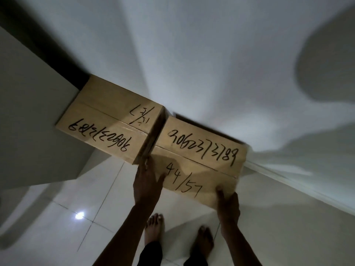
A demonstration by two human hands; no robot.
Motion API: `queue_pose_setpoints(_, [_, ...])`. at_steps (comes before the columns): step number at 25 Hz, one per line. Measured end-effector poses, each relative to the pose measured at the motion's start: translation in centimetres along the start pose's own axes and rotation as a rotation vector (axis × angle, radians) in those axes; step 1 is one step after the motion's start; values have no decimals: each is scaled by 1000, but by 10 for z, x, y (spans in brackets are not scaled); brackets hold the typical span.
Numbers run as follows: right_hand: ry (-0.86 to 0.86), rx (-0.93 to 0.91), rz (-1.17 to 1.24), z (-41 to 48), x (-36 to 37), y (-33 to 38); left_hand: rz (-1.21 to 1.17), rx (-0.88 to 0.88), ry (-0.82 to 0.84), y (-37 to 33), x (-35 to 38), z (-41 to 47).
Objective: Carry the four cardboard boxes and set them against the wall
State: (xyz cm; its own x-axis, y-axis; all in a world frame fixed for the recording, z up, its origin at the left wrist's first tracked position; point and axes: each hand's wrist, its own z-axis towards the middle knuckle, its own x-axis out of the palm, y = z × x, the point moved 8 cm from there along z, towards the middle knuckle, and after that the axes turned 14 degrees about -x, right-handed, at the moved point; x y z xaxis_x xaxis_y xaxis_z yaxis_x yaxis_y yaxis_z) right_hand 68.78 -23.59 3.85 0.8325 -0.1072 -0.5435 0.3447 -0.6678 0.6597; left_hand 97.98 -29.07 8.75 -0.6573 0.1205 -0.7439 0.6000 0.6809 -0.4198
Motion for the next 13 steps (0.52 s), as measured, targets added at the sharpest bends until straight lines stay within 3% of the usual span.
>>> queue_pose_setpoints(4, [20,-23,1,4,21,12,166,210,-7,-8,6,-2])
queue_pose_setpoints(10, [150,-16,-152,1,26,40,288,188,136,-8,-1,17])
queue_pose_setpoints(13, [183,-78,-326,-39,-12,96,340,160,213,-15,-51,-15])
